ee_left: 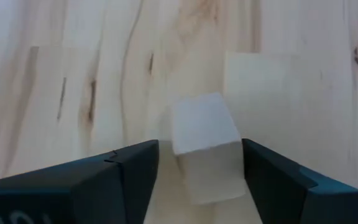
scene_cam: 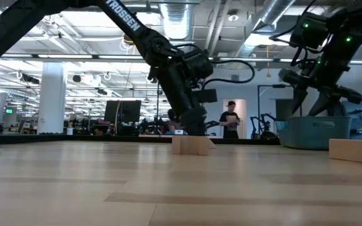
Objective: Sort & place blocks by color
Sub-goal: Put the top brown block into the gray bin
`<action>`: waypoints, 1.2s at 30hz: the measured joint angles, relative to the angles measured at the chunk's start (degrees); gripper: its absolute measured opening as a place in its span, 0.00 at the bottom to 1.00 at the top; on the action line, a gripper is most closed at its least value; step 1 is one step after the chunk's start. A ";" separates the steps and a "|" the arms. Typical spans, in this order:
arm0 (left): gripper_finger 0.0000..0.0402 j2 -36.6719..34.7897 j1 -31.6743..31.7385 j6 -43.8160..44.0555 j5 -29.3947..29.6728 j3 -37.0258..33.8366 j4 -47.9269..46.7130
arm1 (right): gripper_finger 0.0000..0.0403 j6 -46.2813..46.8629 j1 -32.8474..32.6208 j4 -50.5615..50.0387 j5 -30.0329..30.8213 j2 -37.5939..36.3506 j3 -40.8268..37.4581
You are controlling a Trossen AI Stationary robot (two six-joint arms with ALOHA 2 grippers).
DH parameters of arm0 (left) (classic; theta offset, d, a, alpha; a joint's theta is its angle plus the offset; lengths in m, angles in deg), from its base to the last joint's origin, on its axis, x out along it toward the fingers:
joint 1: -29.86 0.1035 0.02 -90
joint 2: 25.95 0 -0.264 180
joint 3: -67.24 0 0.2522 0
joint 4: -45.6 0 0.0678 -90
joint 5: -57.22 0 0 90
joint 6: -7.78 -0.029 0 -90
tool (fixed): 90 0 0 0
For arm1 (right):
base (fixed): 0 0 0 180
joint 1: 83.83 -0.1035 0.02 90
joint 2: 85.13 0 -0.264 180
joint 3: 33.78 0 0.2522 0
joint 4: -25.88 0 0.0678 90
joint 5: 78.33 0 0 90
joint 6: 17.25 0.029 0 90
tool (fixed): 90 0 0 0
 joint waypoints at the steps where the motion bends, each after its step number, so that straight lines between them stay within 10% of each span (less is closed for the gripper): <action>1: 0.49 0.01 0.02 -0.50 0.13 0.00 0.06 | 0.55 0.56 0.02 0.31 -0.71 0.00 0.00; 12: 0.25 -0.34 0.11 -6.05 -3.29 3.50 0.70 | 0.54 -0.45 -2.15 18.93 -25.05 0.00 0.00; 36: 0.30 -1.59 -1.03 -14.06 -27.81 21.40 -0.69 | 0.53 3.64 -11.39 37.23 -24.01 0.04 0.00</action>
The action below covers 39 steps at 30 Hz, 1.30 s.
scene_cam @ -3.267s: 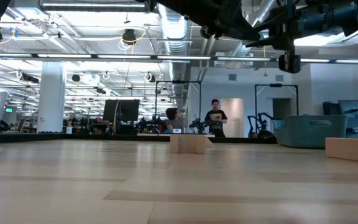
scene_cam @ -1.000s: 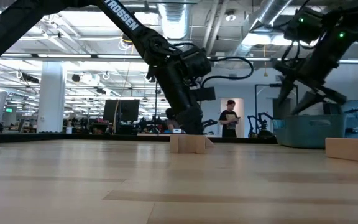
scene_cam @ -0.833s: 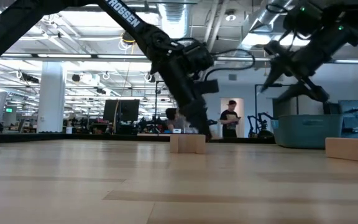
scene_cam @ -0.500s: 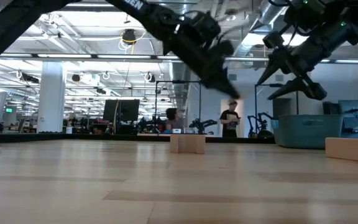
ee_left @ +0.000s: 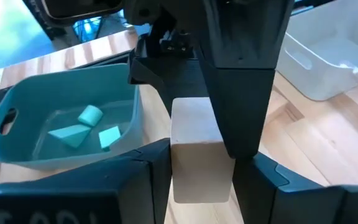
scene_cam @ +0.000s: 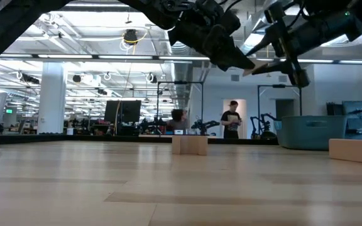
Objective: Sort & place blocks by color
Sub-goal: Put the top brown block into the gray bin
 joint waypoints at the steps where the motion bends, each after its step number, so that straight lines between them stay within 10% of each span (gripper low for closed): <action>1: 0.30 0.00 0.00 -0.24 -0.06 0.00 -0.08 | 0.53 0.15 -0.13 -0.12 -0.04 0.02 0.00; 18: 0.37 0.02 0.04 8.14 2.55 -0.07 -1.12 | 0.18 2.91 0.35 -0.93 2.95 -0.04 -0.02; 31: 0.48 0.13 -0.52 11.62 3.31 -0.11 -6.04 | 0.10 2.51 -1.75 -3.40 2.75 -0.07 -0.02; 39: 0.38 0.13 -3.80 5.78 2.83 -0.11 -3.68 | 0.09 2.77 -4.48 -0.23 1.70 -0.07 -0.02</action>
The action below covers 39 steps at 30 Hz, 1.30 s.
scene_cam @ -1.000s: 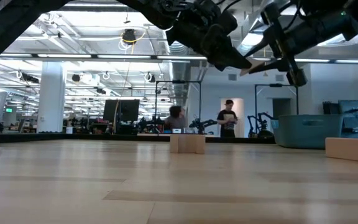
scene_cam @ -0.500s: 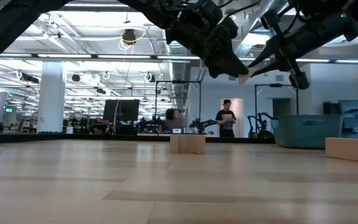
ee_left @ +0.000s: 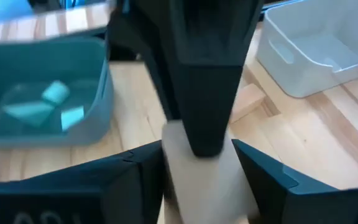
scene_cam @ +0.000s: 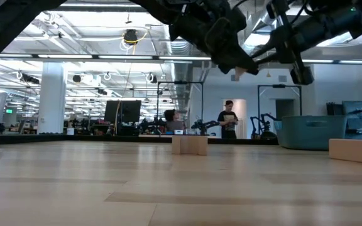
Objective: Sort & place blocks by color
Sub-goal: Put the top brown block into the gray bin
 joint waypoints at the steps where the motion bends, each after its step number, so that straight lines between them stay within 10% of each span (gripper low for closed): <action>1: 0.35 0.00 -0.50 -0.73 0.20 0.00 0.48 | 0.10 0.03 -0.45 0.33 -0.03 0.00 0.00; 39: 0.26 -2.65 -4.66 5.81 11.51 -0.04 -5.14 | 0.16 1.36 -10.52 0.91 8.21 -0.52 0.13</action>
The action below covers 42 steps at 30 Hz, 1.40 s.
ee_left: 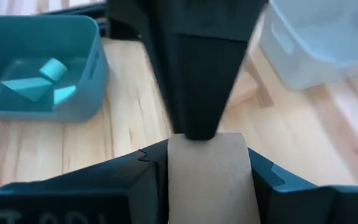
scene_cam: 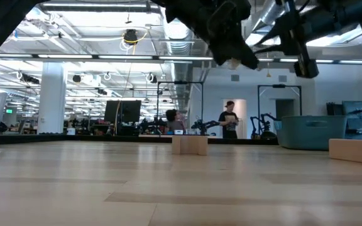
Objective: Sort & place blocks by color
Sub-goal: Put the top brown block into the gray bin
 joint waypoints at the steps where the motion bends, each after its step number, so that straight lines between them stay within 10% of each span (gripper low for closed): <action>1: 0.27 -0.28 0.20 1.15 0.00 0.00 0.71 | 0.18 -0.35 -0.64 0.41 0.18 -0.37 0.03; 20: 0.27 -2.47 5.10 10.87 -11.17 0.13 8.38 | 0.55 -3.06 -11.51 6.69 21.43 -1.57 -0.11; 42: 0.28 -2.40 -0.79 12.15 -11.58 0.07 15.66 | 0.61 -3.12 -7.33 -5.03 13.80 -13.78 -0.09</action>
